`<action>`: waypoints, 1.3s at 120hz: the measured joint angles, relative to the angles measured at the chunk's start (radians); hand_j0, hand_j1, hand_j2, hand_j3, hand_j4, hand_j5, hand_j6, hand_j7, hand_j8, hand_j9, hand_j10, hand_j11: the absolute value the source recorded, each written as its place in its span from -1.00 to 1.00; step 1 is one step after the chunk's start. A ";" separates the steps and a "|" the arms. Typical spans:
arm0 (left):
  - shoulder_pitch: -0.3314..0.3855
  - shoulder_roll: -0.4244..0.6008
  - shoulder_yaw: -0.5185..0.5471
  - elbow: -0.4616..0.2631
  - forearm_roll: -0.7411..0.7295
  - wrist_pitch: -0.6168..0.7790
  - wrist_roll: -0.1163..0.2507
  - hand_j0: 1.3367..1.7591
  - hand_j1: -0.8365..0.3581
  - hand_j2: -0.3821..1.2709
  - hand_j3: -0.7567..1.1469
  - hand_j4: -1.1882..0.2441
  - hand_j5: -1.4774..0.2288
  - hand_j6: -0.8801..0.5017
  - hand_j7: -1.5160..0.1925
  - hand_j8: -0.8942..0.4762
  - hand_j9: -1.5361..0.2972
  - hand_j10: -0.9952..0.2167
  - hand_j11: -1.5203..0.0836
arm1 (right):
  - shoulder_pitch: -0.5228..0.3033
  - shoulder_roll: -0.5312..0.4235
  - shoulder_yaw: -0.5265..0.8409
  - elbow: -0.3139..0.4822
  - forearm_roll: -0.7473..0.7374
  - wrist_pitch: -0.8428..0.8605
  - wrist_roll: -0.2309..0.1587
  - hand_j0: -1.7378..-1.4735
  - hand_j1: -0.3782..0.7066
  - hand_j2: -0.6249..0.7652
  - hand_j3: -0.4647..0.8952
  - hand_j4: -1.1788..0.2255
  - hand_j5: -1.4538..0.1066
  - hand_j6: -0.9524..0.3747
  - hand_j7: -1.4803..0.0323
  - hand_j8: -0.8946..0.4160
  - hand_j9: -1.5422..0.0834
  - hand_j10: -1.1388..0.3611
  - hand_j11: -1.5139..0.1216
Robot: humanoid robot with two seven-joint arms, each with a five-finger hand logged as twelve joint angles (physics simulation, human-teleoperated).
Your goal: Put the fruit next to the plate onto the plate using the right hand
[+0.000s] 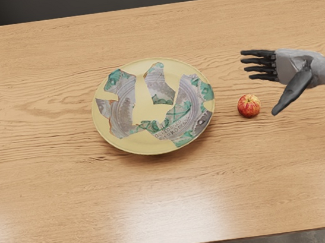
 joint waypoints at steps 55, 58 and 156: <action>0.000 0.000 0.000 0.000 0.000 0.000 0.000 0.52 0.96 -0.53 -0.21 0.64 0.71 0.26 0.76 0.29 0.66 0.62 0.88 | 0.012 0.101 0.136 0.068 -0.488 -0.012 -0.078 -0.40 -0.94 -0.10 -0.32 0.67 0.86 0.43 0.95 0.36 0.89 0.51 0.85; 0.000 0.000 0.000 0.000 0.000 0.000 0.000 0.52 0.96 -0.53 -0.21 0.64 0.71 0.26 0.76 0.29 0.66 0.62 0.88 | 0.011 0.116 0.138 0.088 -0.561 -0.024 -0.077 -0.40 -0.94 -0.10 -0.32 0.67 0.86 0.43 0.95 0.36 0.89 0.51 0.85; 0.000 0.000 0.000 0.000 0.000 0.000 0.000 0.52 0.96 -0.53 -0.21 0.64 0.71 0.26 0.76 0.29 0.66 0.62 0.88 | -0.192 0.207 0.075 0.175 -0.951 -0.574 -0.063 -0.40 -0.38 -0.17 -0.32 0.31 0.43 0.04 0.51 -0.03 0.48 0.17 0.44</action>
